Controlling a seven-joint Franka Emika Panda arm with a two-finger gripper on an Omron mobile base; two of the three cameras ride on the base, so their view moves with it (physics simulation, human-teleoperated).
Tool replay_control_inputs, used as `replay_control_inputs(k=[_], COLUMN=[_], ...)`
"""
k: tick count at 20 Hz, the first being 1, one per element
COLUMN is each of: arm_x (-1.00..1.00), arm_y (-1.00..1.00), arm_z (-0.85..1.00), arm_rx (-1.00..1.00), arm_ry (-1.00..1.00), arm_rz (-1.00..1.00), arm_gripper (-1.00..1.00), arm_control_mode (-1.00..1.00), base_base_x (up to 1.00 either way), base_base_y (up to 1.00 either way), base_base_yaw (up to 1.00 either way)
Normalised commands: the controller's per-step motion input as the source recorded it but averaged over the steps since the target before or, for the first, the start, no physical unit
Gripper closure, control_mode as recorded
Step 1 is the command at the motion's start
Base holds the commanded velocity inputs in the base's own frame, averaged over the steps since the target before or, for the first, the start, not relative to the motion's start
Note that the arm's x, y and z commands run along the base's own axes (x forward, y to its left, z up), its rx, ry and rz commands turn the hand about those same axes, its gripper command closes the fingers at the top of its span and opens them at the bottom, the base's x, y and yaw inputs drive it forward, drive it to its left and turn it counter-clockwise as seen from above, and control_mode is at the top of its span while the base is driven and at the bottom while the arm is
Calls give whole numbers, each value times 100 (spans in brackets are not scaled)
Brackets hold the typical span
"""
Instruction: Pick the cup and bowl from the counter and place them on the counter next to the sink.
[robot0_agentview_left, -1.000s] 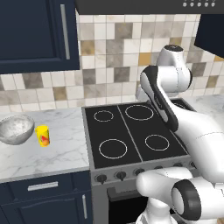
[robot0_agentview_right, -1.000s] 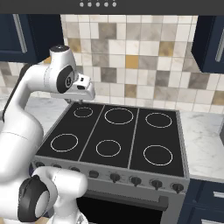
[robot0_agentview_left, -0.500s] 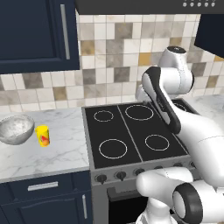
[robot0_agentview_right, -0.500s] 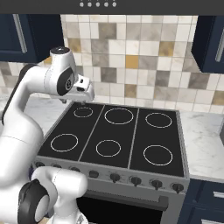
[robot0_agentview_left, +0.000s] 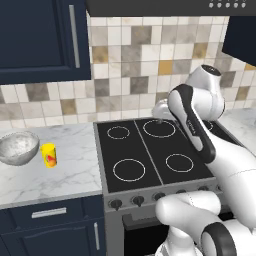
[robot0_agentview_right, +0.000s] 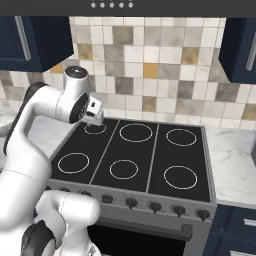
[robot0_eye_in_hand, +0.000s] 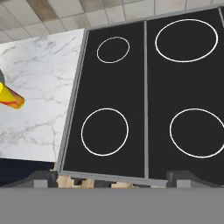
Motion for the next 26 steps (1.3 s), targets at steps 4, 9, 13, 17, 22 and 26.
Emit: replay_control_inputs(k=[4, 9, 13, 17, 22, 26], arm_x=[0, 14, 18, 19, 15, 15], arm_y=[32, 26, 34, 33, 40, 42], arm_z=[-9, -2, 0, 0, -1, -7], arm_rx=[14, 7, 3, 0, 0, 0], arm_ry=[-3, 0, 0, 0, 0, 0], arm_rz=[0, 0, 0, 0, 0, 0], arm_gripper=[-100, -100, -100, -100, -100, -100], arm_control_mode=[-100, -100, -100, -100, -100, -100], base_base_x=[0, 0, 0, 0, 0, 0], base_base_y=[0, 0, 0, 0, 0, 0], base_base_yaw=[0, 0, 0, 0, 0, 0])
